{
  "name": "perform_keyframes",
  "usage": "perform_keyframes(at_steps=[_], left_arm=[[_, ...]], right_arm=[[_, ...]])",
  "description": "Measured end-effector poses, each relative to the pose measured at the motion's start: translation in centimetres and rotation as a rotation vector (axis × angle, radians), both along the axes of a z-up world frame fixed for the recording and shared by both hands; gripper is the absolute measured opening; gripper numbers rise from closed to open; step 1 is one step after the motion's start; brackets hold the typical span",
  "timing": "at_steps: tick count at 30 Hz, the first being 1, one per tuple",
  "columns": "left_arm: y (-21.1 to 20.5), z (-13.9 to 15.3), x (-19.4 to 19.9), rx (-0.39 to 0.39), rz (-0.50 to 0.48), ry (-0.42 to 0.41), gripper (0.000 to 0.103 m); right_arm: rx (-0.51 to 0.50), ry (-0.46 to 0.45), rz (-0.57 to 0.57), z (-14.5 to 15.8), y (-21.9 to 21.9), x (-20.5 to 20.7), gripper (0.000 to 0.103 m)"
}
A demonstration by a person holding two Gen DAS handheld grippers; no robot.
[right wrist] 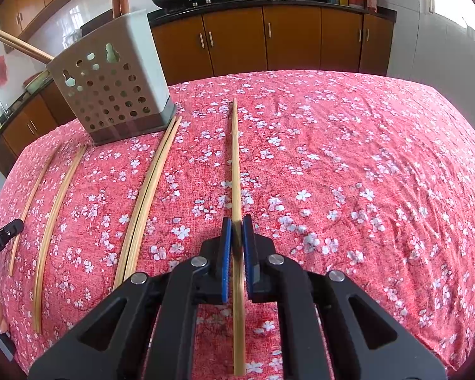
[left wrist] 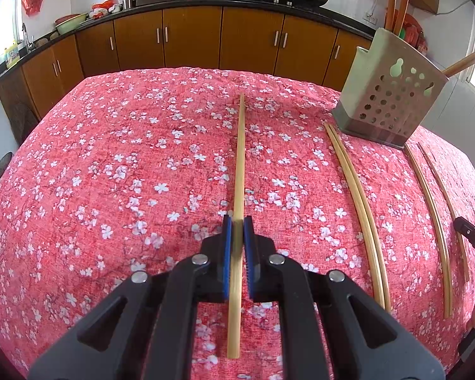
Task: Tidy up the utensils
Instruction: 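Grasp a third wooden chopstick with the right gripper while the left gripper grasps one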
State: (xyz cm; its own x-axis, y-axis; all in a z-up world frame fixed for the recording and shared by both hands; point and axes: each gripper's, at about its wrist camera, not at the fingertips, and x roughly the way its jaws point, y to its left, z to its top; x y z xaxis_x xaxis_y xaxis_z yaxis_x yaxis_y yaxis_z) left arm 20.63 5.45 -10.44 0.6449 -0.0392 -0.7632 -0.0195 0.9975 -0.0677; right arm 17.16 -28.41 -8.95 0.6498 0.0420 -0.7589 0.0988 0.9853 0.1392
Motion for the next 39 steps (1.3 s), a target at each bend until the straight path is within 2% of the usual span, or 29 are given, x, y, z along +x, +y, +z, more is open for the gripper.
perform_keyframes(at_steps=[18,22,35,39], left_arm=[[0.1,0.0,-0.1,-0.016,0.001,-0.001,0.010],[-0.4,0.1,-0.7,0.021,-0.019,0.003,0.010],[-1.0,0.7,-1.8,0.038,-0.034,0.008,0.008],[-0.7,2.1,-2.8,0.027,-0.043,-0.031,0.008]], right_arm=[[-0.013,0.002,0.002,0.1,0.0,0.1,0.009],[-0.049,0.005,0.013,0.1,0.6,-0.5,0.009],[0.001,-0.001,0.013,0.3,-0.5,-1.9,0.007],[0.016,-0.061,-0.009,2.0,-1.3,-3.1,0.007]])
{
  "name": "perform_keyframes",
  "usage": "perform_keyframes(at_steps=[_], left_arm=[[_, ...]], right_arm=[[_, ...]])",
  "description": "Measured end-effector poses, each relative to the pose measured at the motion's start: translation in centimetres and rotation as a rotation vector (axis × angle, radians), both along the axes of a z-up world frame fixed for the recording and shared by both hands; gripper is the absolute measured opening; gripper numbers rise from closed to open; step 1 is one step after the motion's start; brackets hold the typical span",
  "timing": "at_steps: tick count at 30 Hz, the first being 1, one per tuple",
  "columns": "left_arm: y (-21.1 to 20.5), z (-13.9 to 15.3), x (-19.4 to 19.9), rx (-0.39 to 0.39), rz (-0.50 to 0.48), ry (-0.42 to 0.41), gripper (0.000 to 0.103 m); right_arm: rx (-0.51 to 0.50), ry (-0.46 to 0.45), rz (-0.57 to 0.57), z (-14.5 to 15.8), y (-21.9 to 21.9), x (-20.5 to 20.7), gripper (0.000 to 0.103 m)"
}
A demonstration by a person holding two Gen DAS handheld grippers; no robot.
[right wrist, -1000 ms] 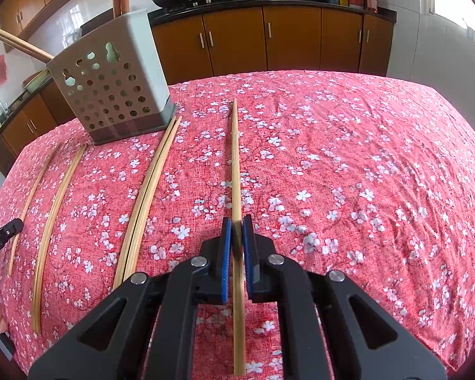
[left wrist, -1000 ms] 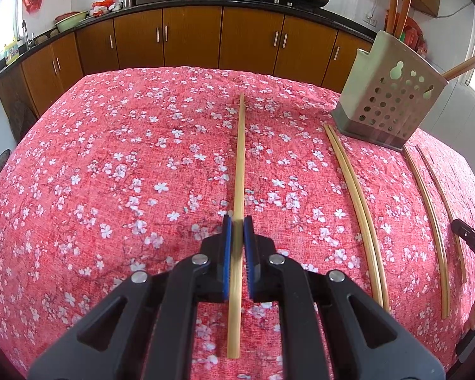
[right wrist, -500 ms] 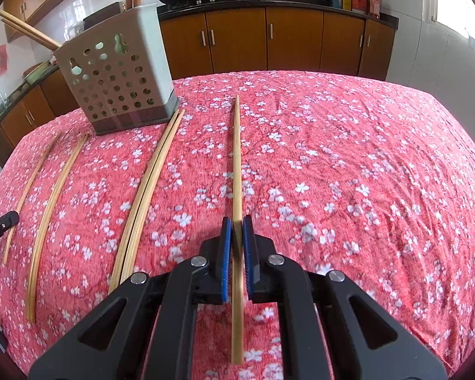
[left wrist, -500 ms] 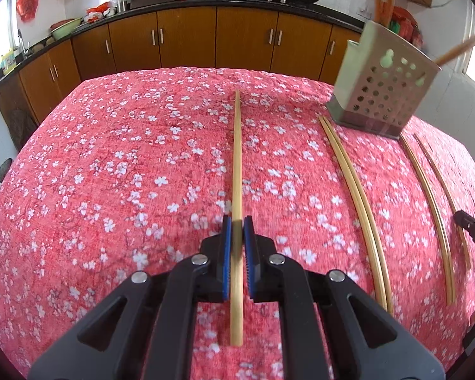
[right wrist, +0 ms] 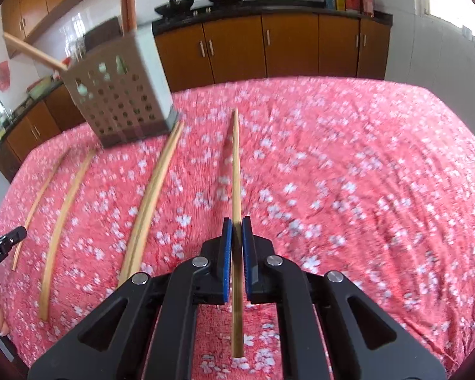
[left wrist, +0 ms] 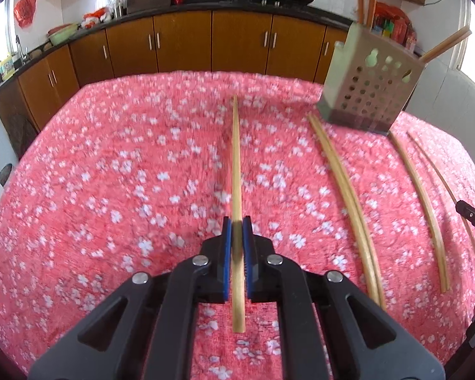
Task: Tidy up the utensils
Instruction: 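Grasp a third wooden chopstick with the right gripper while the left gripper grasps one, then lift both chopsticks and lower them upright into the metal holder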
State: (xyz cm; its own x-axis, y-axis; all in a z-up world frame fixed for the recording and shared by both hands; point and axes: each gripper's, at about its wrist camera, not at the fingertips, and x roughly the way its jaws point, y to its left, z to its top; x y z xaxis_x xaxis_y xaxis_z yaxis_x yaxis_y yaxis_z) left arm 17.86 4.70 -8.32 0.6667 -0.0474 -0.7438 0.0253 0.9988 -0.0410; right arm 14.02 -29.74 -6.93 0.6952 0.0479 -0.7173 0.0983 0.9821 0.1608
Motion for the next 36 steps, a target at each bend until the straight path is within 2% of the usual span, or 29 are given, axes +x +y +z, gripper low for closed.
perform_keyframes(at_steps=[6,12,19,23,31,36], left_arm=[[0.2,3.1,-1.2,-0.029,-0.004,-0.084,0.008],[-0.2,4.6,-1.6,-0.033,-0.005,-0.124,0.008],[0.4,9.0,-2.3,-0.081,0.013,-0.254,0.008],[0.5,11.4,-2.7,-0.108,0.017,-0.318,0.008],[-0.2,13.4,-2.7,-0.100,0.005,-0.364,0.008],[-0.7,15.7,-2.4,-0.123,-0.029,-0.395,0.008]], right_arm=[[0.004,-0.078,-0.013,2.8,-0.6,-0.9,0.007],[0.004,-0.101,-0.017,3.8,-0.8,-1.2,0.007],[0.039,-0.272,-0.026,8.4,-1.2,-2.4,0.007],[0.038,-0.306,-0.023,9.7,-1.0,-2.5,0.007],[0.030,-0.343,-0.007,10.9,-0.7,-2.5,0.007],[0.064,-0.414,0.024,13.8,-0.1,-2.3,0.007]])
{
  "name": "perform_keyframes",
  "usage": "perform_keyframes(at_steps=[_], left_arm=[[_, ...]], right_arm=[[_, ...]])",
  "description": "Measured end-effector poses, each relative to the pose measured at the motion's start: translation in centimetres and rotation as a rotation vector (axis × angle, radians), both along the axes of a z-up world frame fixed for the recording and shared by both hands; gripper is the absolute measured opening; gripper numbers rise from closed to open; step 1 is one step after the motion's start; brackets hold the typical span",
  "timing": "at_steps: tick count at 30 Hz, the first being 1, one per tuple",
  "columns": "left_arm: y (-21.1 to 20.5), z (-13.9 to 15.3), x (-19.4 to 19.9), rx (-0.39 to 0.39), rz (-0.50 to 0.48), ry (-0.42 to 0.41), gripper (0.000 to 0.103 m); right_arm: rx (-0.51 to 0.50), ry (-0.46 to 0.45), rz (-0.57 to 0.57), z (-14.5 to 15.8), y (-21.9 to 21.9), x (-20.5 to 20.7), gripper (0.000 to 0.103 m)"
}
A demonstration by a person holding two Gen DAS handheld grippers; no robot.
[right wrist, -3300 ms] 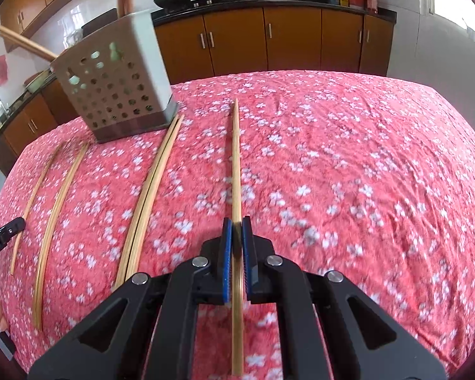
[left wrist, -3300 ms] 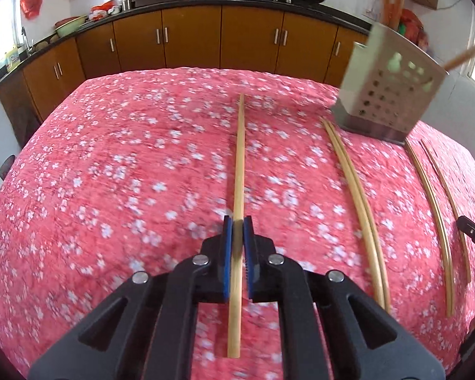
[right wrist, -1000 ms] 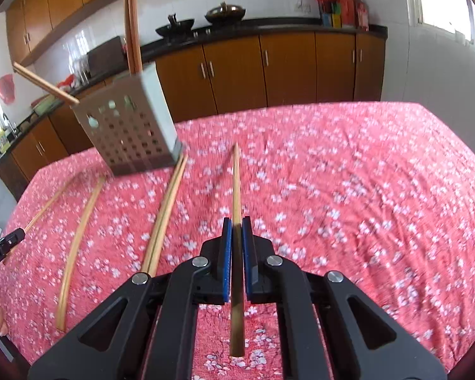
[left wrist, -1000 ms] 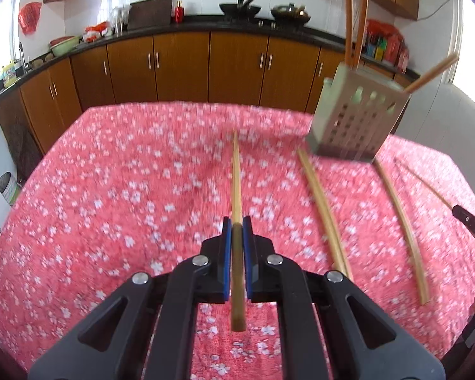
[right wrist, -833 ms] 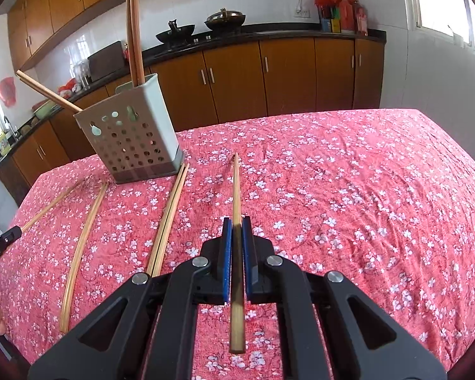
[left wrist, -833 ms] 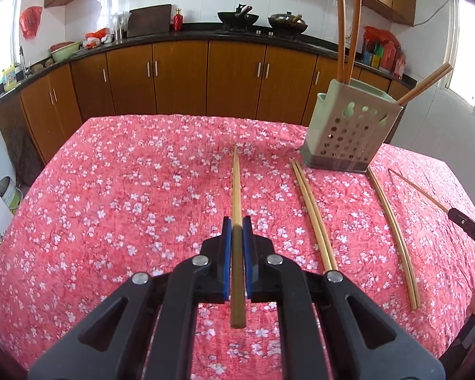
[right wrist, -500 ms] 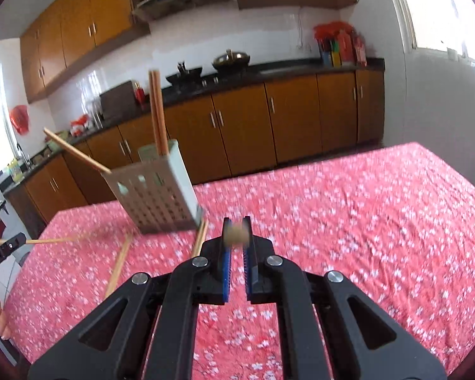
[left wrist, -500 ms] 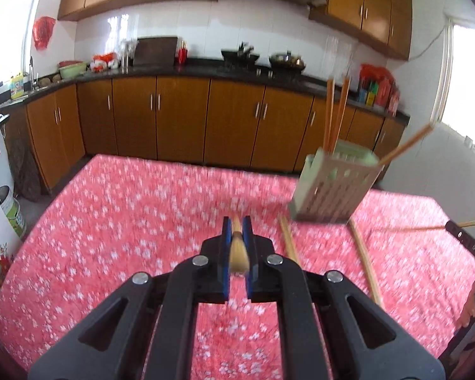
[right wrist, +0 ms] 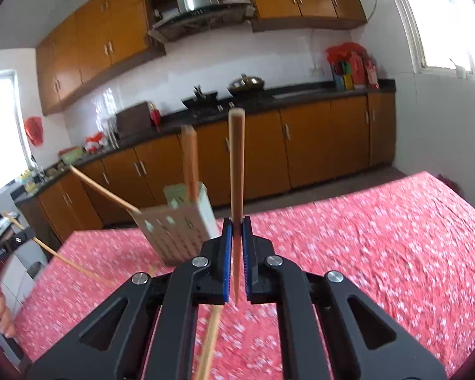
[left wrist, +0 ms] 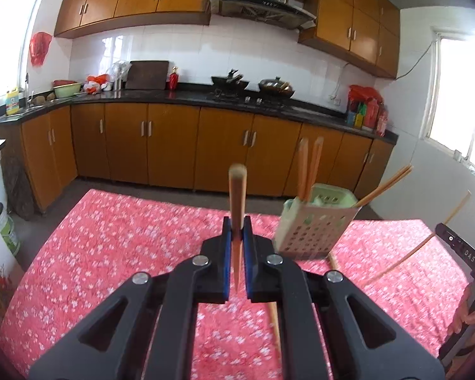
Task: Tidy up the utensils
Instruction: 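Lift both chopsticks and lower them upright into the metal holder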
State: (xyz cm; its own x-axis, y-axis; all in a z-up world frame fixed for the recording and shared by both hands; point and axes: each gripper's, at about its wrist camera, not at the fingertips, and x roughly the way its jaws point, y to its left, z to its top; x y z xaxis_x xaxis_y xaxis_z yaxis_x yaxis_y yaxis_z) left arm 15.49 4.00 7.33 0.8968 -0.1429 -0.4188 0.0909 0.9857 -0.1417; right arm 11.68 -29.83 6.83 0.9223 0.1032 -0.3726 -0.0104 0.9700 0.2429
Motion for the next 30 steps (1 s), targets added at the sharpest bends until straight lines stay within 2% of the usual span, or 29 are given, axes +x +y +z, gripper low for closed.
perform_keyframes(at_steps=[7,11,17,24,30], left_arm=[[-2.3,5.1,-0.1,-0.055,-0.073,-0.107,0.008],[-3.6,7.7,0.5,-0.091,-0.081,-0.179,0.008],[-5.8,10.8,3.0,-0.128,-0.062,-0.275,0.008],[-7.9,11.3,7.3,-0.129,-0.036,-0.324,0.008],[-8.8,8.6,11.1,-0.114,-0.026,-0.274,0.008]], right_arm=[[0.034,-0.157,0.071,5.6,1.8,-0.2,0.007],[0.043,-0.238,0.087,7.9,2.7,0.2,0.007],[0.029,-0.310,0.073,9.2,3.4,2.4,0.007],[0.033,-0.322,0.029,8.4,3.5,6.1,0.007],[0.009,-0.264,0.035,6.1,4.4,8.7,0.007]])
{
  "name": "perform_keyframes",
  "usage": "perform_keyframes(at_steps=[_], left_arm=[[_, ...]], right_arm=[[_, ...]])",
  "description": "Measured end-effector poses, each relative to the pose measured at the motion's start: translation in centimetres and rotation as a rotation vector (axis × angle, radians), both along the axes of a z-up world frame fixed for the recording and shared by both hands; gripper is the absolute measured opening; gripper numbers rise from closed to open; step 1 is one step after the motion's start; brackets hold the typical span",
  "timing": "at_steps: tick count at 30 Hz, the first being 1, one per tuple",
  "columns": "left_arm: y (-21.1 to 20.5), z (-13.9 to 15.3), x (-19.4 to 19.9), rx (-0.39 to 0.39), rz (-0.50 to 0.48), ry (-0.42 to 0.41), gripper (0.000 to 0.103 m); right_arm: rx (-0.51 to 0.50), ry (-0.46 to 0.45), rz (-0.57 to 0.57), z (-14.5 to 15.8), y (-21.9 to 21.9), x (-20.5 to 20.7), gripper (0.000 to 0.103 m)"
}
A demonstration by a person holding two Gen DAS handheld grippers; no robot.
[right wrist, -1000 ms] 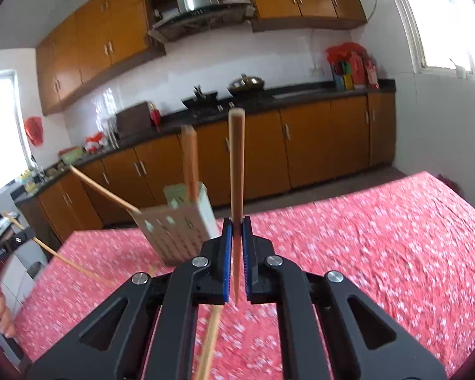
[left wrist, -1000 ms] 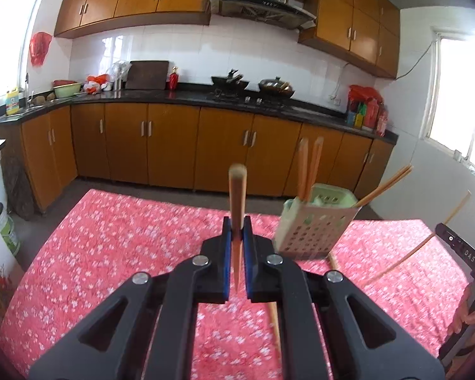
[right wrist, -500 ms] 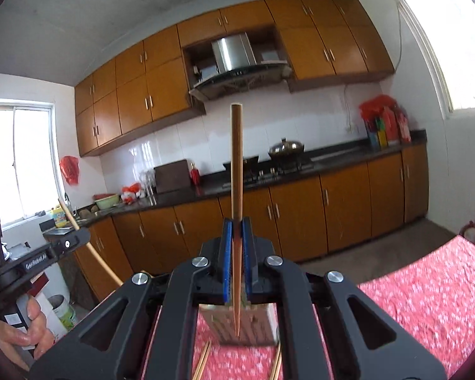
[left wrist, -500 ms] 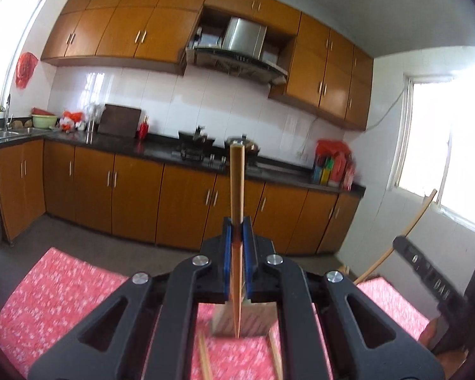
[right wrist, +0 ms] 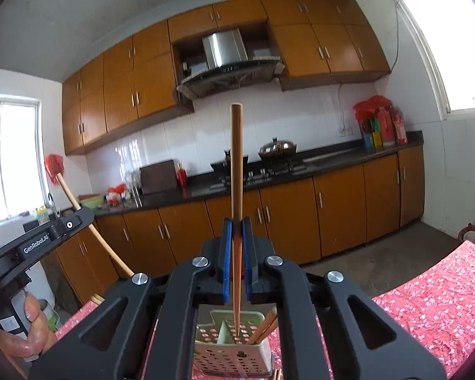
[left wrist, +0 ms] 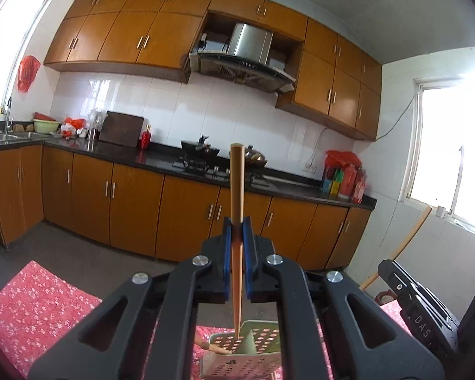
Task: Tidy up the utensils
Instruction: 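Lift both chopsticks and lower them upright into the metal holder, then open both grippers to release the chopsticks into the holder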
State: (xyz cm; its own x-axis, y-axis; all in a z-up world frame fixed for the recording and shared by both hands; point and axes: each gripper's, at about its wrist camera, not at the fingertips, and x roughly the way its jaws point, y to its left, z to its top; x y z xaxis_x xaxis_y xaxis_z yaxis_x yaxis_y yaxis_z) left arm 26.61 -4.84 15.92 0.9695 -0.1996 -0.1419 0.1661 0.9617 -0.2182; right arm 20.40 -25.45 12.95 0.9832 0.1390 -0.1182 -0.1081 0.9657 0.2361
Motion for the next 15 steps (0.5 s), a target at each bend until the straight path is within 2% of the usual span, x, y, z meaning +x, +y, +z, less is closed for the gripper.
perform_keyframes(at_steps=[6,15], left_arm=[[-0.1,-2.2,1.7,0.013,-0.011,0.070,0.008],[1.0,-2.3,0.3,0.017,-0.011,0.072,0.011]], right_arm=[[0.000,0.064,0.026,-1.7,0.2,0.6,0.008],[0.011,0.087,0.022,-0.9,-0.2,-0.8,0.008]])
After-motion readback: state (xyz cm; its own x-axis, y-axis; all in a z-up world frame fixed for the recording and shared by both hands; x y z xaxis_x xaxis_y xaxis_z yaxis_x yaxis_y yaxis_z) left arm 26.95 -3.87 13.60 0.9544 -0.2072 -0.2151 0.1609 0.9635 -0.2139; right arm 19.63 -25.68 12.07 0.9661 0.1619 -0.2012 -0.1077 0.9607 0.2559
